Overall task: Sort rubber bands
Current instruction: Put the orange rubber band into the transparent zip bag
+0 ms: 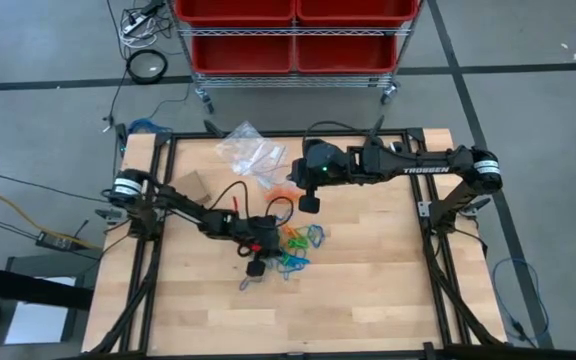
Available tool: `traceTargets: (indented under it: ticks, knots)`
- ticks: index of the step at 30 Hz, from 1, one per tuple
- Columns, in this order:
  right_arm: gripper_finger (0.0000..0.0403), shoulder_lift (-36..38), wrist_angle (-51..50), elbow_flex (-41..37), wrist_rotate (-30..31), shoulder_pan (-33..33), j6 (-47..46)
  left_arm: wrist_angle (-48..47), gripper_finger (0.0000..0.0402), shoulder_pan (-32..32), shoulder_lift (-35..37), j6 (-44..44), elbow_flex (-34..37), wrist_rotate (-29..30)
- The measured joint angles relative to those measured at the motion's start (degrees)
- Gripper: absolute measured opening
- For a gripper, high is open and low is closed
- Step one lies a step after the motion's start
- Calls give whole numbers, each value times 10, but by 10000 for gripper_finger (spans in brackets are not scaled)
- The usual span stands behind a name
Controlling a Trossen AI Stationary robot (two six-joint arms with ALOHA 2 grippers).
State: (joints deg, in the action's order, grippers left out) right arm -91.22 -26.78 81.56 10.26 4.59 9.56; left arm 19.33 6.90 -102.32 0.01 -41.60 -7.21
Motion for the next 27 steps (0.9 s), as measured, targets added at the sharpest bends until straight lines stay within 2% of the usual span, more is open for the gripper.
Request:
traceTargets:
  ticks: [7, 10, 13, 16, 18, 24, 27]
  knots:
    - [0, 0, 10, 0, -3, -4, 0, -106, 4, 0, 89, 28, 0, 39]
    - [0, 0, 17, 0, -13, -5, -1, -120, 3, 0, 142, 36, 0, 49]
    - [0, 0, 21, 0, -14, -8, -3, -118, 2, 1, 185, 41, 0, 29]
    - [0, 0, 22, 0, -15, -11, -3, -113, 2, 8, 213, 42, 0, -15]
    - [0, 0, 24, 0, -15, -12, -3, -111, 2, 11, 214, 35, -1, -46]
    - [0, 0, 27, 0, -15, -13, -3, -137, 4, 23, 179, 22, 3, -49]
    - [0, 0, 28, 0, -15, -13, -3, -133, 6, 24, 155, -3, 3, -74]
